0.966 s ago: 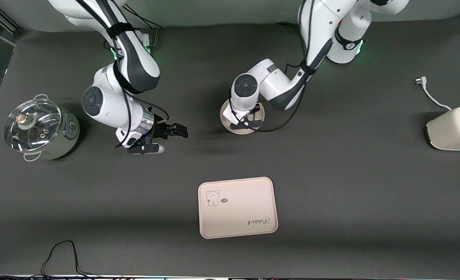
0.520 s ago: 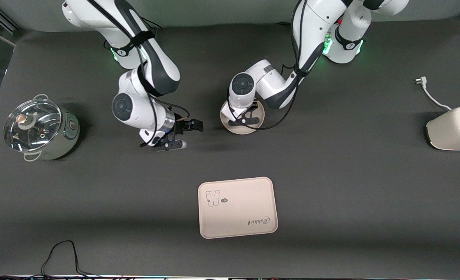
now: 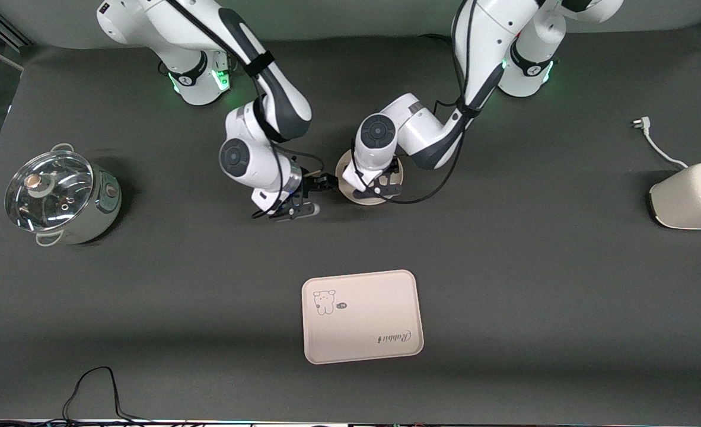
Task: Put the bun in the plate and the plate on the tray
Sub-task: 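Lower the bun onto the plate while the right gripper reaches the plate, then open the left gripper and withdraw while the right gripper grasps the plate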
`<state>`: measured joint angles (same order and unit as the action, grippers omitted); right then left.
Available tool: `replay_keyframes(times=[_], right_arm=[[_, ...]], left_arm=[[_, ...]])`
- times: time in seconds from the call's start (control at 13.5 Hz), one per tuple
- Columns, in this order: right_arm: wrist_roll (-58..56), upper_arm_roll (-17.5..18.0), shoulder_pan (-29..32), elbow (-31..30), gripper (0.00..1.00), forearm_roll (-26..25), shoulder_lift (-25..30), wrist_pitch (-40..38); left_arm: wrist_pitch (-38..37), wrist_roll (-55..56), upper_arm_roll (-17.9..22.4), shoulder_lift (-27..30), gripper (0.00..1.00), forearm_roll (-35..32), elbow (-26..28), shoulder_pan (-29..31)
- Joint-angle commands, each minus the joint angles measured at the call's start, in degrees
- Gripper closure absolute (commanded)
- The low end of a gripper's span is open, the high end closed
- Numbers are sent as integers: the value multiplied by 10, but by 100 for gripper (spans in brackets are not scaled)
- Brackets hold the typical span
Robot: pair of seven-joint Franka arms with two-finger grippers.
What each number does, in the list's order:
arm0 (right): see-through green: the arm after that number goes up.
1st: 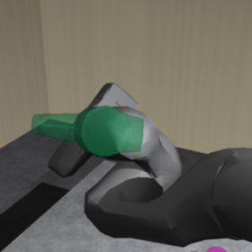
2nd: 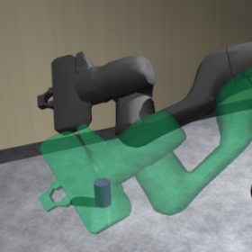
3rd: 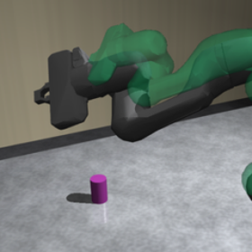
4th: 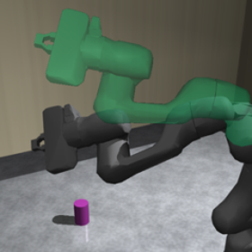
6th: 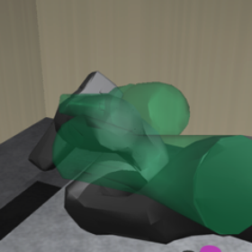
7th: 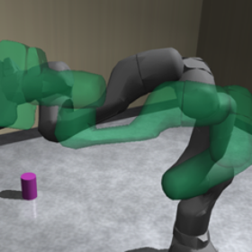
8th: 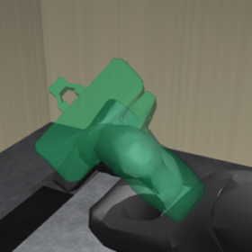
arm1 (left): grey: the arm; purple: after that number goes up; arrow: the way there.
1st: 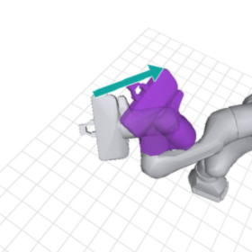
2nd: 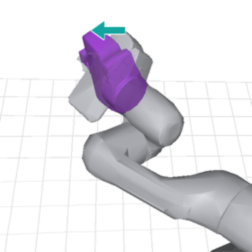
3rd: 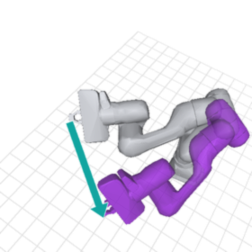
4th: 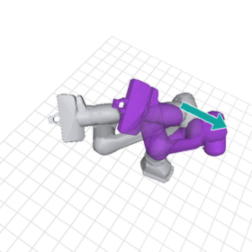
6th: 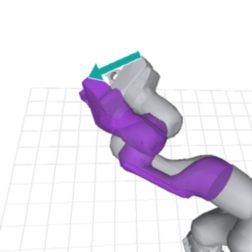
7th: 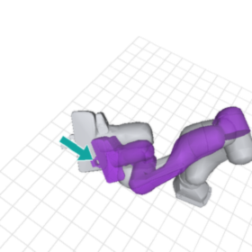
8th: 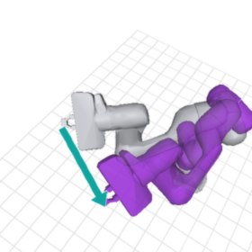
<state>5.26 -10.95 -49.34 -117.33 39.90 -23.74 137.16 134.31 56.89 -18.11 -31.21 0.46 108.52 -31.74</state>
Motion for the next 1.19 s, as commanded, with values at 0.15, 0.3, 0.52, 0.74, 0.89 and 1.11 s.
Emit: replay_keyframes(times=[0.15,0.3,0.52,0.74,0.89,1.11], right_arm=[[-15,-6,-26,-15,4,22,-12,25],[-12,-6,-40,-14,7,23,-22,33],[-10,-6,-75,-15,14,29,-45,42],[-14,-6,-81,-15,39,29,-54,49],[-16,-6,-82,-15,83,29,-61,48],[-8,-8,-73,-13,100,29,-62,42]], left_arm=[[-175,-110,84,99,0,-4,-50,36],[-206,-164,135,143,0,-1,-50,38],[-256,-279,212,204,0,3,-46,45],[-312,-387,299,247,0,3,-47,45],[-339,-425,329,272,0,2,-46,55],[-345,-465,327,292,0,-4,-44,110]])
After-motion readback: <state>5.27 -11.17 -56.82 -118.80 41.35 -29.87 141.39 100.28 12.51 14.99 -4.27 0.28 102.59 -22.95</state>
